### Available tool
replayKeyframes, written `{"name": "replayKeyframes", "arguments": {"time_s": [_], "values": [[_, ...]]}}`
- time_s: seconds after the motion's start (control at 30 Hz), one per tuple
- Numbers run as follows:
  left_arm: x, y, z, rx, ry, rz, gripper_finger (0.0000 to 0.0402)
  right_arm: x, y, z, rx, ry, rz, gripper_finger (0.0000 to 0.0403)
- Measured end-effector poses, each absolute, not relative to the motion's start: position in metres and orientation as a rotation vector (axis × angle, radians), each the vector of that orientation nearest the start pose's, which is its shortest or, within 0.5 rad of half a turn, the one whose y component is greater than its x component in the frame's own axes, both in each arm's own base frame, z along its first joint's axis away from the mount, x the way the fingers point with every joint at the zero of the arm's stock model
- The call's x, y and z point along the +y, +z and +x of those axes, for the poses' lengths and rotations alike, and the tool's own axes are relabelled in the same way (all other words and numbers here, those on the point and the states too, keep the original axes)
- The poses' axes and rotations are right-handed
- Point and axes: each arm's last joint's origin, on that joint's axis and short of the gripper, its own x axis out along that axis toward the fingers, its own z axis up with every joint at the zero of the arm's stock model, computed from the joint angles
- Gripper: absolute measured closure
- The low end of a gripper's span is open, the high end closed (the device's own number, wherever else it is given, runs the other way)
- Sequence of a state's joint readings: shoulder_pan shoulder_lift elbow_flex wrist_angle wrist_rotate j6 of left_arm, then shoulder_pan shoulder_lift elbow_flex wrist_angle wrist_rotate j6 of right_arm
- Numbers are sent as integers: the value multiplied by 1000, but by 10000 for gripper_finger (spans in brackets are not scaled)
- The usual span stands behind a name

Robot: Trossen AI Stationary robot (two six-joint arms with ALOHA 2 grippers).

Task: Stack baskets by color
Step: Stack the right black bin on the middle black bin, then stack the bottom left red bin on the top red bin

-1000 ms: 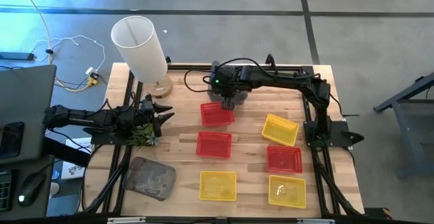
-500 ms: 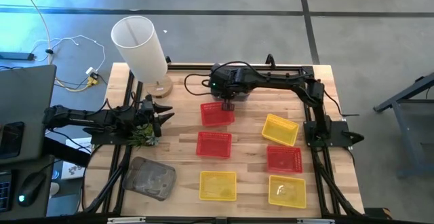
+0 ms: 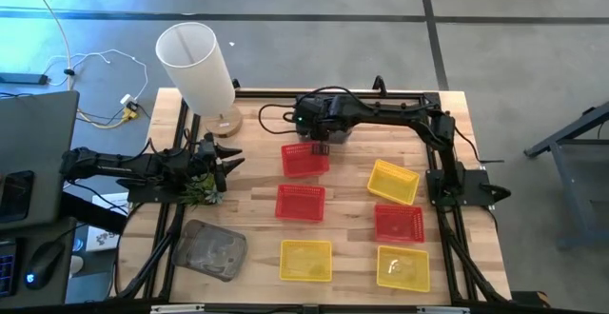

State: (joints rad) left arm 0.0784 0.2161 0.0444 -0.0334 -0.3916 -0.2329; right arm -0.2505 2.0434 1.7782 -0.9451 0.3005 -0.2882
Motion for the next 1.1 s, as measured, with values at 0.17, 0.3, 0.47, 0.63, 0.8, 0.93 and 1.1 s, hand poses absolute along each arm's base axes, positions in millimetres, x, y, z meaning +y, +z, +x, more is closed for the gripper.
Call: {"name": "replayKeyframes", "arguments": {"time_s": [0.17,0.3,0.47,0.63,0.8,0.93,1.1], "values": [[19,158,105,149,490,-195,266,-107,249,409,1293,-329,-316,281],[19,158,105,149,491,-195,266,-98,253,408,1287,-347,-316,279],[19,158,105,150,477,-197,266,-85,260,404,1284,-369,-264,279],[18,158,106,157,435,-202,266,-64,263,403,1268,-350,-153,279],[17,158,106,161,421,-204,266,-42,263,405,1265,-277,-100,279],[17,158,106,162,415,-204,266,-26,262,407,1263,-182,-65,279],[17,158,106,163,412,-204,266,-10,262,407,1264,-43,-42,279]]}}
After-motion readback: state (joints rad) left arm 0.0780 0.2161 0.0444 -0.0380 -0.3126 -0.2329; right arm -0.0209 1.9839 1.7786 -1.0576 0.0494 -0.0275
